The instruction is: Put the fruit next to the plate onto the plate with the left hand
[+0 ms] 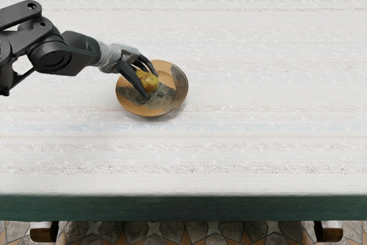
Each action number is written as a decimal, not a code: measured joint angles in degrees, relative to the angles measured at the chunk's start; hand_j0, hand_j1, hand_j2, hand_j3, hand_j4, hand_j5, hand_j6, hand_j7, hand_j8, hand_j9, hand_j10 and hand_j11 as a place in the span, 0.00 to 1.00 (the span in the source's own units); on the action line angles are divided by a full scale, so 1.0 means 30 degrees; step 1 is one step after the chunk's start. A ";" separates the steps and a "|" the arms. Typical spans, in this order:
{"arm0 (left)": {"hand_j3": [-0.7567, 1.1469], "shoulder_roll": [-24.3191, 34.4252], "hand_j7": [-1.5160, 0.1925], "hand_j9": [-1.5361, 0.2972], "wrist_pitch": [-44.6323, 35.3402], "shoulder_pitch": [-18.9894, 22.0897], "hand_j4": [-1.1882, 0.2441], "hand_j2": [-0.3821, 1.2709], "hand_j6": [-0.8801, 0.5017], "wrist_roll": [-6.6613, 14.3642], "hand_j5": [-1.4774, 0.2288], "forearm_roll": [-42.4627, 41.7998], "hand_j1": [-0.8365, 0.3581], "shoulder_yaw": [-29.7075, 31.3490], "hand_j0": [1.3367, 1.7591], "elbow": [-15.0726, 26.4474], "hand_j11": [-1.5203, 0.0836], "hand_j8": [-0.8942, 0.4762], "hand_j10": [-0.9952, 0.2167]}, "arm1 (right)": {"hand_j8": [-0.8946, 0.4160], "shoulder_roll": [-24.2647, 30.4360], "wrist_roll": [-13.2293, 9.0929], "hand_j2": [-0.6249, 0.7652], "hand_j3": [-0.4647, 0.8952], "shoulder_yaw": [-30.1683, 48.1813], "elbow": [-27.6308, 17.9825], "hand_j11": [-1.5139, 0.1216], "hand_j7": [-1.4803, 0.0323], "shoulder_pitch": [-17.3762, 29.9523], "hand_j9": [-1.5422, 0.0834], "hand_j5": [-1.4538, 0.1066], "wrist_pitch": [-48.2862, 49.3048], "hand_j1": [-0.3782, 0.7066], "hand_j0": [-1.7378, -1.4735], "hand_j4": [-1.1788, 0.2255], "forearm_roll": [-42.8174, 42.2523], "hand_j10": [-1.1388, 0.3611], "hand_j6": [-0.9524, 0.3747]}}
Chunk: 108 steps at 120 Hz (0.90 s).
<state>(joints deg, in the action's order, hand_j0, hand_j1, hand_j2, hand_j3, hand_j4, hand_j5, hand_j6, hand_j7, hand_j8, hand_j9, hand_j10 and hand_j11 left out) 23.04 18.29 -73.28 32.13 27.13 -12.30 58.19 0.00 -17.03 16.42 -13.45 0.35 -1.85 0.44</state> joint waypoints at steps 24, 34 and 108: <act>0.40 0.0916 0.62 0.60 0.0245 0.0201 0.62 0.37 0.47 0.0074 0.59 -0.1160 0.67 -0.1587 0.76 -0.0026 0.67 0.44 0.54 | 0.68 0.0000 0.0004 0.45 0.34 0.0000 0.0000 0.93 0.98 0.0000 0.95 0.93 0.0000 0.03 0.30 0.84 0.0000 0.76 0.72; 0.40 0.3063 0.70 0.67 0.2224 0.0369 0.68 0.32 0.52 0.0064 0.68 -0.3384 0.77 -0.2676 0.76 -0.0047 0.76 0.50 0.63 | 0.68 0.0000 0.0002 0.45 0.34 -0.0002 0.0000 0.93 0.98 0.0000 0.95 0.93 0.0000 0.03 0.30 0.84 0.0000 0.76 0.72; 0.40 1.1349 0.86 0.82 0.5581 0.5184 0.81 0.24 0.62 0.0010 0.84 -0.9432 0.96 -0.4383 0.76 -0.0697 0.92 0.63 0.80 | 0.68 0.0000 0.0008 0.45 0.34 -0.0002 0.0000 0.93 0.98 -0.0027 0.95 0.93 0.0004 0.03 0.30 0.84 0.0000 0.76 0.72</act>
<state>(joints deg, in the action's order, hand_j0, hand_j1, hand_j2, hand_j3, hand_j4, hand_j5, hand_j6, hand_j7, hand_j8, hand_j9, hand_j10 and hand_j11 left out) 57.09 35.03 -57.73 32.16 -1.16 -25.45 56.10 0.00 -17.00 16.42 -13.45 0.27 -1.83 0.44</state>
